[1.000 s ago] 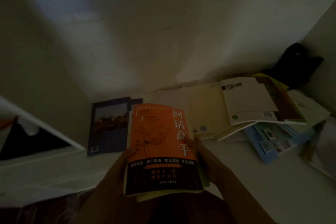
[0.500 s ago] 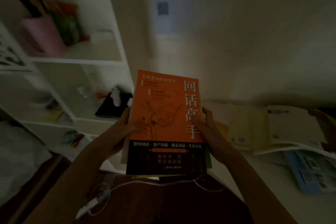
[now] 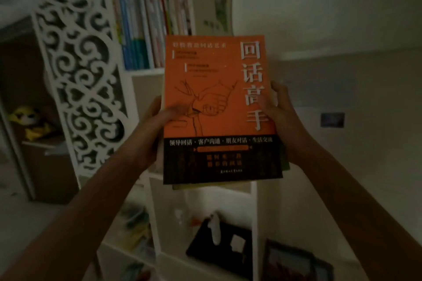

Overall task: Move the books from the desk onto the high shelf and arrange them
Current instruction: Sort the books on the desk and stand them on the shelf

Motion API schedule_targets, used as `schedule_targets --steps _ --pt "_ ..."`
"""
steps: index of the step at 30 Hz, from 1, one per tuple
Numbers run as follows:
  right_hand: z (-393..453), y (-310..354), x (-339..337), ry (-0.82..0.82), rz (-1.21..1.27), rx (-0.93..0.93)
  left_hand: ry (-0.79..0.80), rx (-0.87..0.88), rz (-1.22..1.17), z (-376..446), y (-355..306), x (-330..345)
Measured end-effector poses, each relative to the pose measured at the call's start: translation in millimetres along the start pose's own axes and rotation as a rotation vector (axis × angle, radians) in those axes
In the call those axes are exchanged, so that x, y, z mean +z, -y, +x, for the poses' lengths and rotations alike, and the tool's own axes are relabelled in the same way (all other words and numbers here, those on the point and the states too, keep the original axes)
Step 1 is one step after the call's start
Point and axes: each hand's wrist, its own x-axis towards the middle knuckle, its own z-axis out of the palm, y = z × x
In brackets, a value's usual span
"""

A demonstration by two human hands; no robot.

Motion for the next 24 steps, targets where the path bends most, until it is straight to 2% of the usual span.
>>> schedule_targets --steps 4,10,18,21,24 --pt "68 37 22 -0.007 -0.039 -0.118 0.009 0.107 0.012 49 -53 -19" --pt "170 86 12 0.063 -0.072 -0.131 -0.102 0.291 -0.025 123 -95 -5" --pt "286 94 -21 0.160 -0.028 -0.154 -0.216 0.482 -0.036 217 -101 30" --pt "318 84 -32 0.249 -0.001 -0.111 -0.254 0.521 0.005 246 -93 36" --pt "343 73 -40 0.367 -0.082 -0.029 -0.284 0.548 0.075 266 -83 37"
